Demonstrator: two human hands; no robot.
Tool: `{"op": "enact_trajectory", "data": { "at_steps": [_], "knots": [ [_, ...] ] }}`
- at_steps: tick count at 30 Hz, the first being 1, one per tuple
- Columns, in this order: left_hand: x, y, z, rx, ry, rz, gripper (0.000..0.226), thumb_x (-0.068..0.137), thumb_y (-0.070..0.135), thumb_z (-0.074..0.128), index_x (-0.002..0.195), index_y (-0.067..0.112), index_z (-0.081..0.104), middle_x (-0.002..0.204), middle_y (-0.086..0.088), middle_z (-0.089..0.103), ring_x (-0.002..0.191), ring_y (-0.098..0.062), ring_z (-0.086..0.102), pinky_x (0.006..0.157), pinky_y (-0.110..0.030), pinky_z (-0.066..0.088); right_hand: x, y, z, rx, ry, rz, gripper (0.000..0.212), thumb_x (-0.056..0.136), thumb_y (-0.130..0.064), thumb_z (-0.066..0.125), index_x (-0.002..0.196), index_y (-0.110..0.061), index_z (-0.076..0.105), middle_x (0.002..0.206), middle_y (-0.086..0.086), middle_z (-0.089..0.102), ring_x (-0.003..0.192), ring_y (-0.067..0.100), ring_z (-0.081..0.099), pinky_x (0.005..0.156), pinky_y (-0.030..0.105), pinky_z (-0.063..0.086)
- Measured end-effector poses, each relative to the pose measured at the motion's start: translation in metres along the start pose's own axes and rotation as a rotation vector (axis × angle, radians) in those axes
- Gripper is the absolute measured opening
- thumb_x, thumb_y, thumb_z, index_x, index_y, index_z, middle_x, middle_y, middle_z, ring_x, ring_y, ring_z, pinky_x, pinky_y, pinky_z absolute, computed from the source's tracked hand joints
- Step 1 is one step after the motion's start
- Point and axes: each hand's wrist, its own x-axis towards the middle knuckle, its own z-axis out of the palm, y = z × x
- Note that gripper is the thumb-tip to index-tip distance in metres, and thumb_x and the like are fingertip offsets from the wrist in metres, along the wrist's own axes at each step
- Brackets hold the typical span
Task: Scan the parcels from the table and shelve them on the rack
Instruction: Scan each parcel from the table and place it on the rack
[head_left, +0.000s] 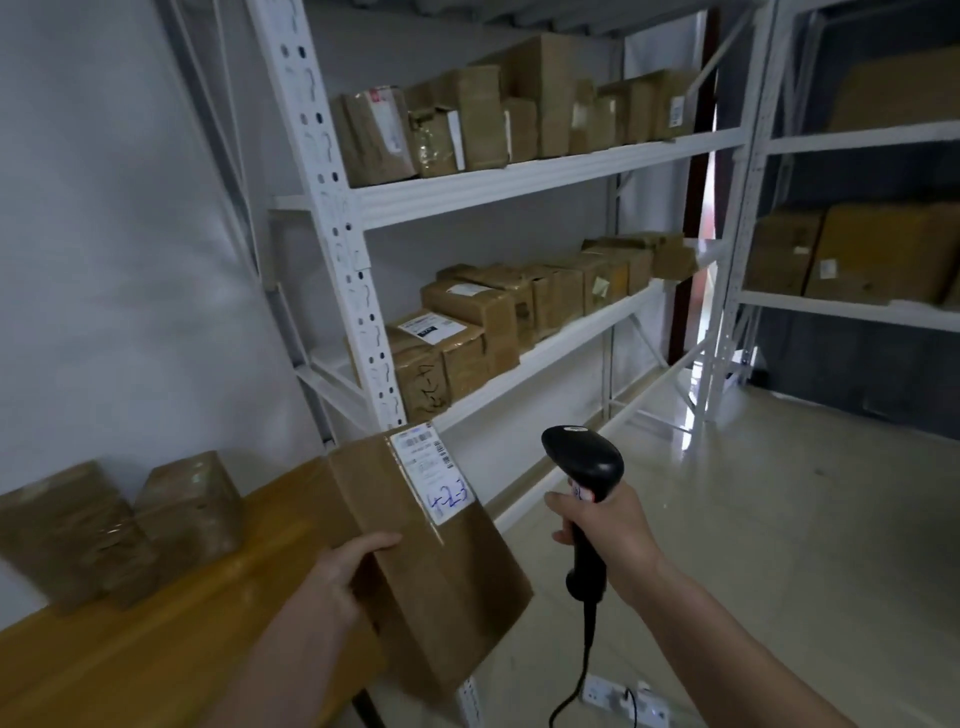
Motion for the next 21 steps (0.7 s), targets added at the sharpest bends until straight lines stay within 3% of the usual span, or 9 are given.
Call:
{"op": "enact_trajectory", "data": {
  "at_steps": [1,3,5,8,11,13,16,19,21],
  "knots": [
    [-0.005,-0.003,0.015,-0.013,-0.015,0.018,0.107,0.038,0.004,0.090,0.135,0.006,0.046,0.115,-0.020,0.062,0.091,-0.036,0.061,0.062,-0.049,0.053,0.000,0.001,-0.008,0.004,0.020,0.002,0.024,0.080,0.000,0.072,0.099,-0.008,0.061,0.069,0.011,0.052,0.059,0.020,0.055,0.071,0.037,0.061],
    [-0.017,-0.005,0.048,-0.010,-0.049,0.052,0.092,0.053,0.001,0.087,0.136,0.009,0.046,0.109,-0.017,0.063,0.086,-0.032,0.059,0.058,-0.042,0.049,0.001,0.002,-0.024,0.017,0.058,0.011,0.016,0.082,0.002,0.070,0.094,-0.004,0.063,0.066,0.011,0.052,0.059,0.020,0.054,0.071,0.039,0.060],
    [-0.026,-0.003,0.076,0.021,-0.095,0.073,0.082,0.059,0.003,0.084,0.132,0.013,0.048,0.106,-0.013,0.062,0.089,-0.030,0.056,0.068,-0.048,0.048,0.002,0.003,-0.038,0.015,0.099,0.028,0.007,0.082,0.002,0.068,0.085,-0.004,0.065,0.063,0.010,0.054,0.058,0.021,0.054,0.075,0.045,0.058],
    [-0.032,0.007,0.110,0.087,-0.168,0.086,0.087,0.048,0.014,0.085,0.128,0.020,0.051,0.112,-0.010,0.061,0.104,-0.031,0.053,0.091,-0.062,0.040,0.004,0.003,-0.061,0.005,0.177,0.044,0.009,0.080,0.004,0.066,0.074,-0.003,0.064,0.061,0.012,0.055,0.061,0.025,0.054,0.073,0.047,0.055],
    [-0.026,0.019,0.139,0.111,-0.199,0.106,0.070,0.064,0.017,0.082,0.127,0.022,0.052,0.108,-0.008,0.059,0.099,-0.029,0.052,0.083,-0.059,0.042,0.009,0.005,-0.087,-0.017,0.248,0.017,0.009,0.079,0.000,0.069,0.073,-0.004,0.064,0.068,0.010,0.058,0.069,0.024,0.055,0.069,0.035,0.046],
    [-0.017,0.024,0.160,0.123,-0.223,0.104,0.055,0.075,0.021,0.078,0.125,0.024,0.054,0.106,-0.005,0.058,0.096,-0.026,0.052,0.079,-0.058,0.043,0.014,0.007,-0.104,-0.017,0.279,0.009,0.005,0.080,-0.003,0.071,0.083,-0.001,0.068,0.074,0.007,0.061,0.073,0.021,0.057,0.067,0.031,0.043],
    [-0.002,0.034,0.197,0.155,-0.278,0.071,0.033,0.078,0.027,0.075,0.106,0.021,0.058,0.105,-0.006,0.058,0.096,-0.026,0.052,0.081,-0.058,0.043,0.029,0.006,-0.125,0.022,0.293,-0.021,0.014,0.080,0.002,0.070,0.094,-0.001,0.071,0.085,0.008,0.068,0.080,0.019,0.062,0.070,0.026,0.046],
    [0.015,0.046,0.243,0.193,-0.337,0.059,0.030,0.077,0.033,0.076,0.098,0.018,0.059,0.104,-0.005,0.061,0.098,-0.025,0.053,0.088,-0.057,0.042,0.055,-0.003,-0.144,0.045,0.347,-0.048,0.013,0.080,0.003,0.070,0.092,-0.001,0.070,0.084,0.009,0.067,0.079,0.018,0.062,0.073,0.027,0.048],
    [0.027,0.056,0.279,0.214,-0.369,0.096,0.035,0.076,0.032,0.077,0.104,0.016,0.062,0.100,-0.005,0.064,0.094,-0.022,0.056,0.082,-0.048,0.046,0.078,-0.014,-0.157,0.029,0.405,-0.065,0.008,0.079,0.002,0.071,0.081,-0.004,0.068,0.077,0.009,0.063,0.075,0.021,0.060,0.072,0.031,0.046]
  ]
}}
